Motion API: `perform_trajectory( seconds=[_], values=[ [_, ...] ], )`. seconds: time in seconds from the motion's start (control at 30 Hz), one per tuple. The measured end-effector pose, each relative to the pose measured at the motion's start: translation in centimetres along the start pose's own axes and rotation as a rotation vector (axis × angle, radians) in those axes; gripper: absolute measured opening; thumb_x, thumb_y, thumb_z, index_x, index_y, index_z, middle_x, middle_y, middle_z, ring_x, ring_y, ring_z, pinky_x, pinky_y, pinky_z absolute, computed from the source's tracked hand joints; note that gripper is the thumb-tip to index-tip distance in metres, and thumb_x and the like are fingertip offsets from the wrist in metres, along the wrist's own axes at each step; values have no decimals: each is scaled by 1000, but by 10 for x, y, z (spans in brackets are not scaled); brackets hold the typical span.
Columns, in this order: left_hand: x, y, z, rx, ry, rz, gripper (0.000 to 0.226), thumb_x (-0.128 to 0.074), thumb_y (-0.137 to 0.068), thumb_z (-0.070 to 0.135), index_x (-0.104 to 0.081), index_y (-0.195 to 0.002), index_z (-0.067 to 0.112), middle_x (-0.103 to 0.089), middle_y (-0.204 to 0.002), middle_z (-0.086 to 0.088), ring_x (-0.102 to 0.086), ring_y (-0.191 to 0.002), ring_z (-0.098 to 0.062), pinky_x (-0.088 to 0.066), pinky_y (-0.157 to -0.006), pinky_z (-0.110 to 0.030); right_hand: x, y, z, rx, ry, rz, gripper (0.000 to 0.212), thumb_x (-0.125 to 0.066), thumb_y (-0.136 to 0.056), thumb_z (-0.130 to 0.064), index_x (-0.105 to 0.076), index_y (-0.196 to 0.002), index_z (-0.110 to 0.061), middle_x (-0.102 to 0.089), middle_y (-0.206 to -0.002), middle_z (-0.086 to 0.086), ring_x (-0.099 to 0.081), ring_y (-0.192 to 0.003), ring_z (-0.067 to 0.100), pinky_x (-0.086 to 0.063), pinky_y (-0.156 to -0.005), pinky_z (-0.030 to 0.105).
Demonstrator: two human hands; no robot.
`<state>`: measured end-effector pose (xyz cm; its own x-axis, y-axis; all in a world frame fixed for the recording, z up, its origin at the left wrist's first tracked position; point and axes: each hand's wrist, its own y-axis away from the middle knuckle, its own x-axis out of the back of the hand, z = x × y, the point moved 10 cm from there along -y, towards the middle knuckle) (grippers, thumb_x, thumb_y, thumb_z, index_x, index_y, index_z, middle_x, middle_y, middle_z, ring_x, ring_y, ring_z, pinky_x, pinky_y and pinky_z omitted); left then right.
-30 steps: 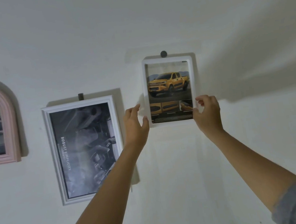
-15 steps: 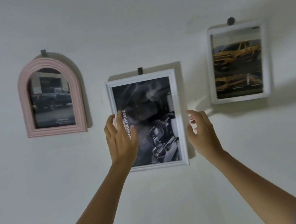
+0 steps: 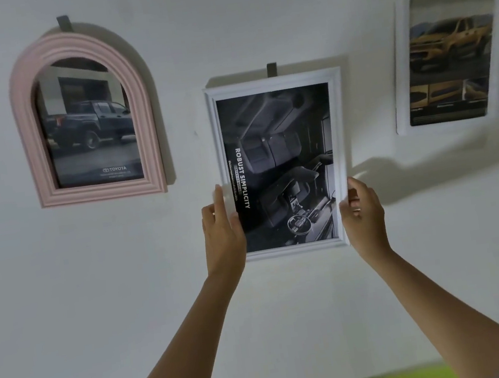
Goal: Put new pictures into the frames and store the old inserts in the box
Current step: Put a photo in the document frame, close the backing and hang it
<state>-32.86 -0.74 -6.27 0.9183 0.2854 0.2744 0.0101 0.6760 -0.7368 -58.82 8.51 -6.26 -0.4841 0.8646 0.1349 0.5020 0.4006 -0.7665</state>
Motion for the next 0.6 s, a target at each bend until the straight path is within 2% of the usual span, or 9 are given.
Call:
perform_trajectory(
  seconds=[0.17, 0.3, 0.4, 0.5, 0.53, 0.6],
  values=[
    [5, 1, 0, 11, 74, -32, 51, -32, -100, 28, -12, -147, 28, -37, -125, -4, -40, -107, -10, -33, -91, -17, 7, 6, -4, -17, -26, 13, 42, -47, -88, 3, -48, -129, -6, -51, -115, 17, -51, -83, 20, -41, -80, 26],
    [19, 10, 8, 28, 139, -21, 51, -33, -100, 25, -14, -147, 28, -36, -118, 0, -42, -107, -11, -33, -95, -18, 20, 16, -17, -27, -105, 3, 38, -49, -92, -5, -48, -130, -10, -51, -115, 11, -49, -90, 17, -40, -81, 20],
    [32, 17, 19, 30, 145, -17, 51, -34, -100, 24, -14, -147, 28, -34, -115, 3, -41, -104, -9, -33, -93, -16, 34, 22, -32, -14, -179, -15, 33, -48, -95, -10, -48, -128, -11, -54, -110, 10, -50, -92, 12, -39, -80, 10],
    [45, 32, 27, 73, 148, -22, 52, -34, -100, 22, -14, -147, 27, -33, -113, 1, -40, -102, -9, -30, -89, -11, 44, 37, -50, -21, -265, -96, 32, -45, -96, -14, -45, -128, -15, -52, -90, -4, -49, -82, -4, -37, -76, 2],
    [49, 40, 30, 89, 147, -22, 52, -34, -100, 22, -14, -147, 27, -33, -113, 1, -40, -103, -10, -30, -90, -13, 47, 45, -54, -31, -294, -126, 32, -44, -97, -16, -44, -129, -16, -51, -88, -6, -49, -83, -3, -38, -77, 3],
    [55, 58, 33, 125, 130, -23, 52, -34, -100, 20, -15, -148, 26, -32, -112, 0, -40, -103, -12, -30, -93, -16, 57, 63, -56, -69, -337, -154, 35, -45, -96, -20, -43, -132, -19, -54, -97, -3, -51, -93, 4, -40, -82, 7]
  ],
)
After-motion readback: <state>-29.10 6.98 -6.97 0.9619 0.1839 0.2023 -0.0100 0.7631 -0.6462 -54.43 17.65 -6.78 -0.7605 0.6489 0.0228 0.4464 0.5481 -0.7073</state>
